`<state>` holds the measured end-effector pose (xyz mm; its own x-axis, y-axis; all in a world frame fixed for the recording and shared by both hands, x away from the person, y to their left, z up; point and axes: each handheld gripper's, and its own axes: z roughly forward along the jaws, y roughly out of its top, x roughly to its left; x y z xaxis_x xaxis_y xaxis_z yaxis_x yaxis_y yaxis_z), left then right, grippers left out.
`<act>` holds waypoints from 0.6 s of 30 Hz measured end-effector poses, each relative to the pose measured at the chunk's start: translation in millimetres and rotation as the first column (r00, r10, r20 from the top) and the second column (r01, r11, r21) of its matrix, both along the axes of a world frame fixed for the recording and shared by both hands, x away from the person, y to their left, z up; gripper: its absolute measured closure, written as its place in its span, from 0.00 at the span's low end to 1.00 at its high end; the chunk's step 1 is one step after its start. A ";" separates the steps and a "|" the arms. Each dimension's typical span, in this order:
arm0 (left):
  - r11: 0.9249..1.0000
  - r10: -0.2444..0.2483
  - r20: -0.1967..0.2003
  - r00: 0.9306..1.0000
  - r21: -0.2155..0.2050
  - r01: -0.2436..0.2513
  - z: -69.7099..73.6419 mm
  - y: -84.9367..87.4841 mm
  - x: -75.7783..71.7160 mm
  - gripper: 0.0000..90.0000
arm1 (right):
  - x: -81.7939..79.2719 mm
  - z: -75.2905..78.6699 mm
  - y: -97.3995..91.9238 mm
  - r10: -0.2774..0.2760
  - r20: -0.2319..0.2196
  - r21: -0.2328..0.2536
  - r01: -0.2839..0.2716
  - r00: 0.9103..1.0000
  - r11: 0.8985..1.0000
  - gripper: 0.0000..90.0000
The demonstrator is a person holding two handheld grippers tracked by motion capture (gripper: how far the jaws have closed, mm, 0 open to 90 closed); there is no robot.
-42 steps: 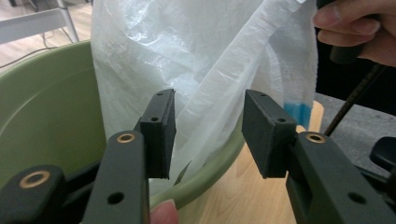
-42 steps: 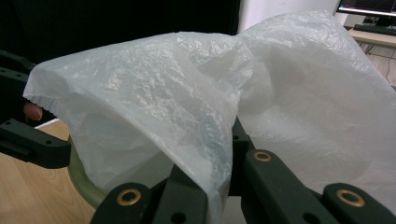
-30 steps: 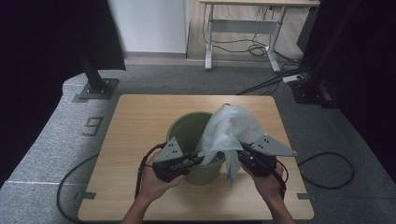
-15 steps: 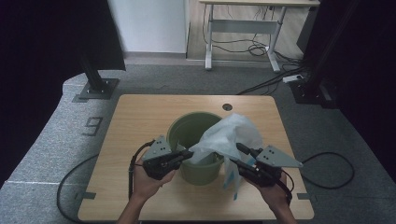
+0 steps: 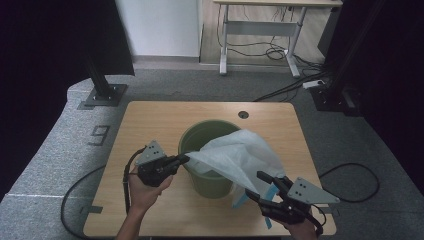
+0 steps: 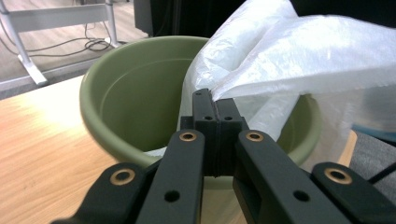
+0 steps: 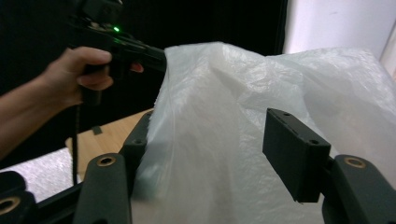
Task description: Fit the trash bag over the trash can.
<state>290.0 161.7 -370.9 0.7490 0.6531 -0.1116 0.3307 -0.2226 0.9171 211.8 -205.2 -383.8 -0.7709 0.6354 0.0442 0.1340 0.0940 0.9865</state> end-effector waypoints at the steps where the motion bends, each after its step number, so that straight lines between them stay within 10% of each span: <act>1: 1.000 0.004 -0.004 1.000 0.000 -0.004 -0.9 1.4 1.1 1.00 | -2.0 -0.4 -2.1 0.001 0.000 0.009 -0.001 1.000 1.000 0.42; 10: 0.999 0.034 -0.022 0.999 -0.021 -0.035 -6.4 14.1 5.8 1.00 | -7.1 -6.6 -35.5 -0.058 -0.012 0.055 0.058 0.998 0.997 0.42; 18: 0.998 0.050 -0.027 0.998 -0.035 -0.051 -7.1 22.4 7.6 1.00 | 12.8 -28.9 -74.0 -0.190 -0.074 0.060 0.195 0.979 0.979 0.42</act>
